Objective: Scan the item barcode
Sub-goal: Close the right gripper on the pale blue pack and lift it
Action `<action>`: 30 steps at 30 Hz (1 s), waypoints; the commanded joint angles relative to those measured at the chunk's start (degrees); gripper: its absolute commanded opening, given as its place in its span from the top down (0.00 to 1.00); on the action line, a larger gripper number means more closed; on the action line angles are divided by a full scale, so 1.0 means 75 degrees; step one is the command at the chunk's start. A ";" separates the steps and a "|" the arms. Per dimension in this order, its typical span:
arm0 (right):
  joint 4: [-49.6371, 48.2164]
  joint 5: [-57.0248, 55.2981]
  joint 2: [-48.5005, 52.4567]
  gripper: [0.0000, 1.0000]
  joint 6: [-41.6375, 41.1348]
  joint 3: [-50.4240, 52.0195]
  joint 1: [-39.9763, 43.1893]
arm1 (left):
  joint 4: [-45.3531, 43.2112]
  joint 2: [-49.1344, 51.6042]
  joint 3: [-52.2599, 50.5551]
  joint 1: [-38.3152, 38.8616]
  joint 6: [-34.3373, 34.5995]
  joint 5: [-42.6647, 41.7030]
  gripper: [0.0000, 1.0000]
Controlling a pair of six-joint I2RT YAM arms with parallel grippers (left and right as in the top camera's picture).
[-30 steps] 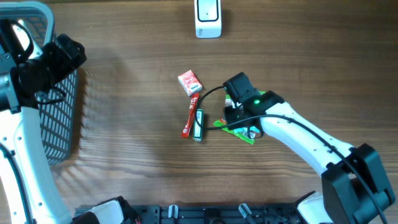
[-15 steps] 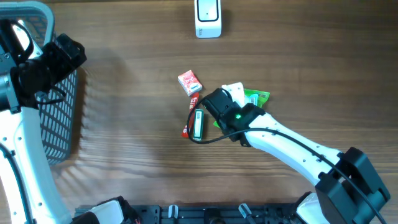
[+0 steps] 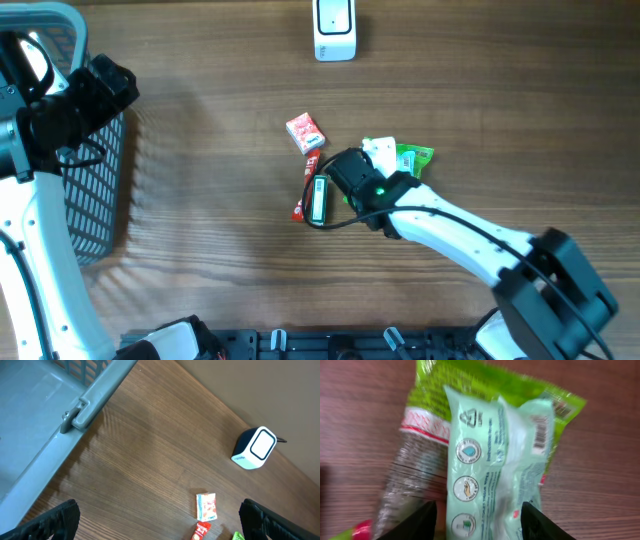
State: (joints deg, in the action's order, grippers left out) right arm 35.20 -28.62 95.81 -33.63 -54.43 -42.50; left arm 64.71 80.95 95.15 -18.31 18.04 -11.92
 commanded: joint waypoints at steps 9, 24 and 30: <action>-0.0210 -0.0498 0.0673 0.76 -0.0108 0.0119 -0.0012 | -0.0015 0.0000 0.0064 0.0026 -0.0152 -0.0090 0.00; 0.0930 -0.0647 -0.0262 0.96 0.1693 -0.0536 -0.0009 | -0.0015 0.0000 0.0064 0.0026 -0.0152 -0.0090 0.00; 0.1093 -0.0300 -0.1341 0.96 0.1848 -0.0574 -0.0012 | -0.0015 0.0000 0.0064 0.0026 -0.0152 -0.0090 0.00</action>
State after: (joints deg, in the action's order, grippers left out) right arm 43.07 -32.91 91.15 -22.11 -56.86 -42.57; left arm 64.71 80.95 95.15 -18.31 18.04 -11.92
